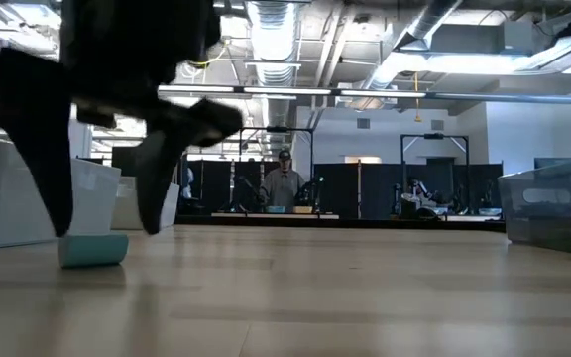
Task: Sort blocks by size
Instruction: Put the light blue semicircular block into the white bin
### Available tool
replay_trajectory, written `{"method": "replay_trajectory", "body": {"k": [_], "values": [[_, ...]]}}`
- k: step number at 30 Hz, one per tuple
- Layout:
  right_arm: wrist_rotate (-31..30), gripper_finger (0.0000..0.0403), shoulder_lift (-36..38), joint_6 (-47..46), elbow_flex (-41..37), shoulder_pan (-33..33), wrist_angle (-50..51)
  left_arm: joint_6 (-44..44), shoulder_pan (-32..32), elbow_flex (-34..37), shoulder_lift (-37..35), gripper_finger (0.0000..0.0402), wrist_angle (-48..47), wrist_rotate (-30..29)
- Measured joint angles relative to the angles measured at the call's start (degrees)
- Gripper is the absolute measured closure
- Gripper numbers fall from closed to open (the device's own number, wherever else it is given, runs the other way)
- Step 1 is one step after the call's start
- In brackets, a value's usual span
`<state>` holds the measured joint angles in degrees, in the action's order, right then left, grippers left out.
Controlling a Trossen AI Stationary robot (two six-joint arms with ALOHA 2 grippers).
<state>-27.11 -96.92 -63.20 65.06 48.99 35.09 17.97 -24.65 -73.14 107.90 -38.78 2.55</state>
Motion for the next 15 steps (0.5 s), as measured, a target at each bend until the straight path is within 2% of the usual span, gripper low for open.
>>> {"method": "replay_trajectory", "body": {"k": [7, 15], "values": [[0.0, 0.0191, 0.0, 0.1, 0.0, 0.0, 0.0, -0.8, 0.6, 1.4, 0.0, 0.0232, 0.1, 0.7], [-0.5, 0.0191, 0.0, 0.2, 0.0, 0.0, 0.0, -0.6, 0.7, 1.4, 1.0, 0.0237, 1.1, 0.7]]}}
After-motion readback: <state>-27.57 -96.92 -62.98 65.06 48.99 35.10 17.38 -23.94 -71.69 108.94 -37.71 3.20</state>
